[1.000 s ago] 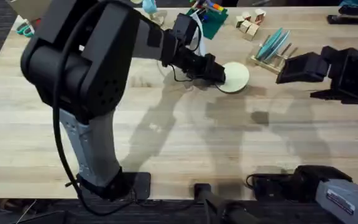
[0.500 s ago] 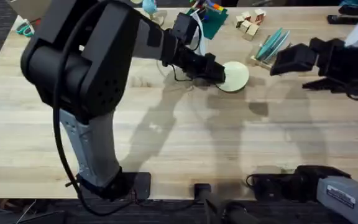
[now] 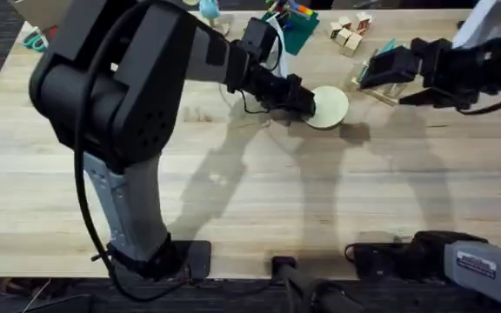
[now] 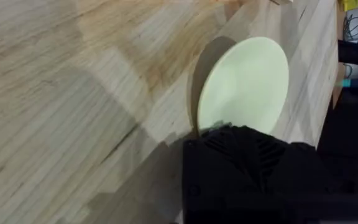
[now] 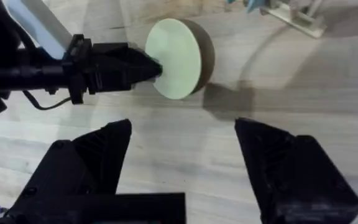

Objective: Pick up the plates from the table one by one and place each into a slot on the dish rack.

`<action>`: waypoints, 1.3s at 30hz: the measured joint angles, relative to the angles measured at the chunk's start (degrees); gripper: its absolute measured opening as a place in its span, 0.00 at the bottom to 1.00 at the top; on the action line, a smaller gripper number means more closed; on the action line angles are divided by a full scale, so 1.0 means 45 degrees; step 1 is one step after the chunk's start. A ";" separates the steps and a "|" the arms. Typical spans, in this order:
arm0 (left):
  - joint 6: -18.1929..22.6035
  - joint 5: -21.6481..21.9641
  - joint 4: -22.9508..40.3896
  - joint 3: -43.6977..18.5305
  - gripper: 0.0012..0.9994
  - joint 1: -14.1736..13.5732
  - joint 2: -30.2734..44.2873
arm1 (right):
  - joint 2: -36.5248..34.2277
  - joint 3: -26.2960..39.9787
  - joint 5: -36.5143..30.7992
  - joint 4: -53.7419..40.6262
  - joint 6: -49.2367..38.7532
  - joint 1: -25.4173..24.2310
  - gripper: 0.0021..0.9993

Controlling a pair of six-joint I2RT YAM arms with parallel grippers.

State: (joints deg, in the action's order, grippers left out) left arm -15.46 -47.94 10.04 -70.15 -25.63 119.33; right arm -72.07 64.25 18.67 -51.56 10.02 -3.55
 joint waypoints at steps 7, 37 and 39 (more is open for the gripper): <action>0.0000 0.0010 0.0000 -0.0005 0.04 -0.0005 0.0000 | -0.0263 -0.1452 0.0284 0.1735 0.0368 0.0000 0.99; 0.0000 0.0015 0.0005 -0.0010 0.04 -0.0005 0.0000 | -0.2330 -0.4819 0.0433 0.8960 0.2492 0.1269 1.00; 0.0000 0.0015 0.0005 -0.0010 0.04 -0.0005 0.0000 | -0.2582 -0.4819 0.0433 0.9226 0.2555 0.1425 1.00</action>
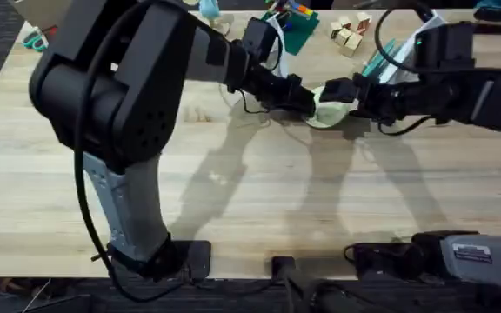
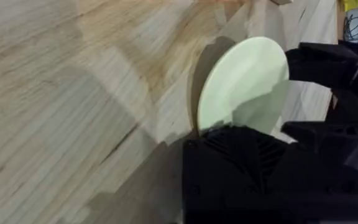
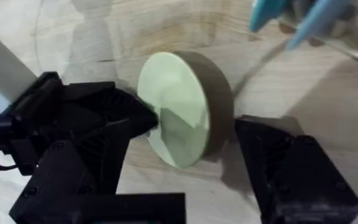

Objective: Pick up the plates from the table one by one and place each into a slot on the dish rack.

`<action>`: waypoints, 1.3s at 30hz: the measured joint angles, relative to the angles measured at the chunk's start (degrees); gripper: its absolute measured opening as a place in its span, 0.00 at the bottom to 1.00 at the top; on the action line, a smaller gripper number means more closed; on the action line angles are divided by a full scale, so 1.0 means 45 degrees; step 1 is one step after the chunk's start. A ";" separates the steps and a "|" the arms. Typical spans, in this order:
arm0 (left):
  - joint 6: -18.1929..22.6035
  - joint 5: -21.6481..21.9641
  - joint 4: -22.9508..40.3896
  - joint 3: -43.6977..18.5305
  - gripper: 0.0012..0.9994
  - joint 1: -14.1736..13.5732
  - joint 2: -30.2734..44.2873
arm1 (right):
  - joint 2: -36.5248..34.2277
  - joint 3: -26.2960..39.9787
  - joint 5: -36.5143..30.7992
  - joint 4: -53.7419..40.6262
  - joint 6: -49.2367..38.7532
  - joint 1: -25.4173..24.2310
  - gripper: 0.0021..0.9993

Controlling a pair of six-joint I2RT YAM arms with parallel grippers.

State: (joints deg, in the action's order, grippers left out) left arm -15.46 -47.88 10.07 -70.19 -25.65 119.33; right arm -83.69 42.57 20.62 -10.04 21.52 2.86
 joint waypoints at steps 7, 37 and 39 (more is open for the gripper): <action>0.0000 0.0000 0.0019 0.0000 0.04 0.0000 0.0000 | -0.0444 -0.0004 0.0000 0.0412 0.0266 0.0280 0.82; 0.0000 -0.0001 0.0039 -0.0049 0.04 0.0185 -0.0005 | -0.0318 0.0000 0.0059 0.0503 0.0466 0.0158 0.03; 0.0000 -0.0028 0.0093 -0.0049 0.04 0.0198 -0.0005 | -0.0232 0.0005 0.0096 0.0195 0.0493 0.0158 0.03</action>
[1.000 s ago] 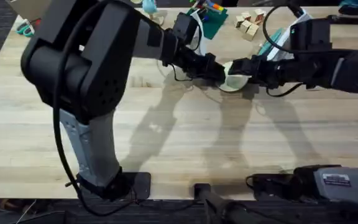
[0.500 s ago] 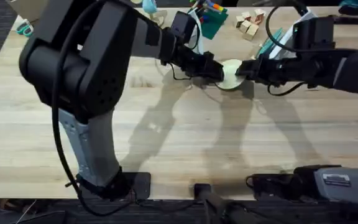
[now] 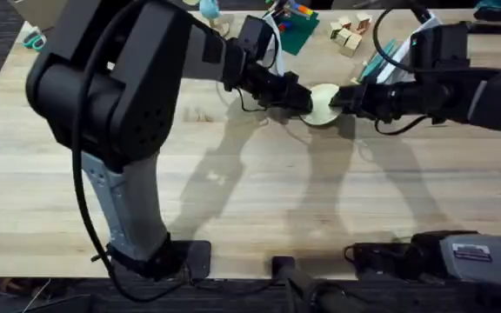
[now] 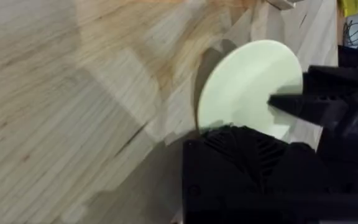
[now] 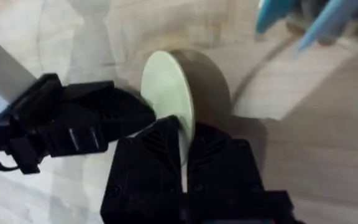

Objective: Pick up the plates from the table one by one and place each into a slot on the dish rack.

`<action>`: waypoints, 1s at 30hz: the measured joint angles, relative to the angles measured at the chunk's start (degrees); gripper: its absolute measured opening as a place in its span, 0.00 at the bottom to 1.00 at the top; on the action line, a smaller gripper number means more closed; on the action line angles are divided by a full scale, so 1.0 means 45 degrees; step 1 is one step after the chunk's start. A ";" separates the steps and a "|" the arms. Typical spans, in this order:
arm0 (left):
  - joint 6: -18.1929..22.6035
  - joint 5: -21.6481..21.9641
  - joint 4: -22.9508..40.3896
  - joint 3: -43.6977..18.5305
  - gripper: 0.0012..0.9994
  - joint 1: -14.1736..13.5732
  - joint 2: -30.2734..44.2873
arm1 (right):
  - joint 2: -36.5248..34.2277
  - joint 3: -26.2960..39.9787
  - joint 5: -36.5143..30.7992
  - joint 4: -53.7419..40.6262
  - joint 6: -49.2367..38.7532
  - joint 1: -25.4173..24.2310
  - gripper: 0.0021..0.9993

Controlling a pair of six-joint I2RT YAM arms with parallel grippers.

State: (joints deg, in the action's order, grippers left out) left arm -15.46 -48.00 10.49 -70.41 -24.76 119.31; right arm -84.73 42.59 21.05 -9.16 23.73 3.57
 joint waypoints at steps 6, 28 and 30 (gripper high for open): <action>0.0023 0.0534 0.0587 0.0019 0.04 0.0045 -0.0331 | 0.0756 0.0328 0.0140 -0.1896 0.0064 0.0128 0.03; 0.4402 0.6827 0.5975 0.0209 0.04 0.0297 -0.6494 | 0.2828 0.6022 -0.3129 -1.0517 0.0049 0.0170 0.03; 0.4906 0.7358 0.6419 0.0209 0.04 0.0297 -0.6866 | 0.2828 0.6630 -0.3499 -1.1291 0.0051 0.0170 0.03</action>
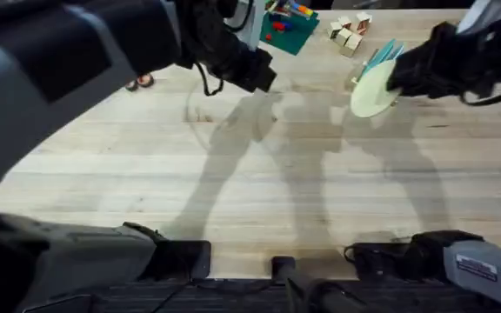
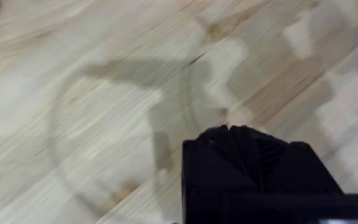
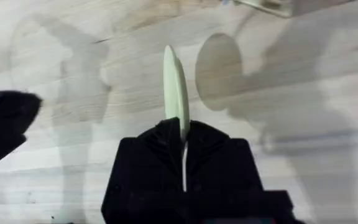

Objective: Pick up the plates from the table one by one and place each into a slot on the dish rack.

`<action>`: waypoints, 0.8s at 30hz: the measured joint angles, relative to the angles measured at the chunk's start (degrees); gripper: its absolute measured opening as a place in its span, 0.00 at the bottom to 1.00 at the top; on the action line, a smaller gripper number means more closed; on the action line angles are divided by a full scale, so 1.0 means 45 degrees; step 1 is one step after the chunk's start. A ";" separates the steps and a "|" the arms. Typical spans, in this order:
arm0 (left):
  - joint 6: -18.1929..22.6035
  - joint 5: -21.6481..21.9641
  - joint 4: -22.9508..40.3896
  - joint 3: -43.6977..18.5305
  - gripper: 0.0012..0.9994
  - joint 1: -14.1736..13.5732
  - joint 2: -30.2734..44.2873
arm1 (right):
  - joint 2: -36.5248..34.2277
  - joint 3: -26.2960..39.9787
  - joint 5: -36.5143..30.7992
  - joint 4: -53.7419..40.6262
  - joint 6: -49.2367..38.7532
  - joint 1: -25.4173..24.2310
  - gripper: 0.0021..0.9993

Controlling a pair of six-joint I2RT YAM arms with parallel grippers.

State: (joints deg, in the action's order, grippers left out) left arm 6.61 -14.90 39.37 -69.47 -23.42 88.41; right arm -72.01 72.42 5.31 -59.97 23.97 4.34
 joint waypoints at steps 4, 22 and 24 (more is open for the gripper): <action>0.0845 0.0987 0.0650 0.0000 0.04 0.0000 -0.0732 | 0.0000 0.1081 -0.0651 -0.1186 0.0019 0.0000 0.03; 0.3575 0.2273 0.2345 -0.1885 0.26 -0.0865 -0.1255 | -0.0514 0.4824 -0.3727 -0.4798 0.0971 0.0000 0.03; 0.3685 0.2273 0.2347 -0.1885 0.52 -0.0860 -0.1255 | -0.0930 0.5336 -0.3889 -0.5079 0.0973 0.0000 0.03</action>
State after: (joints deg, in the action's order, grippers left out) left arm 23.19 -4.67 49.93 -77.95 -27.29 82.76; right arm -76.19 96.44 -12.19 -82.83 28.34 4.34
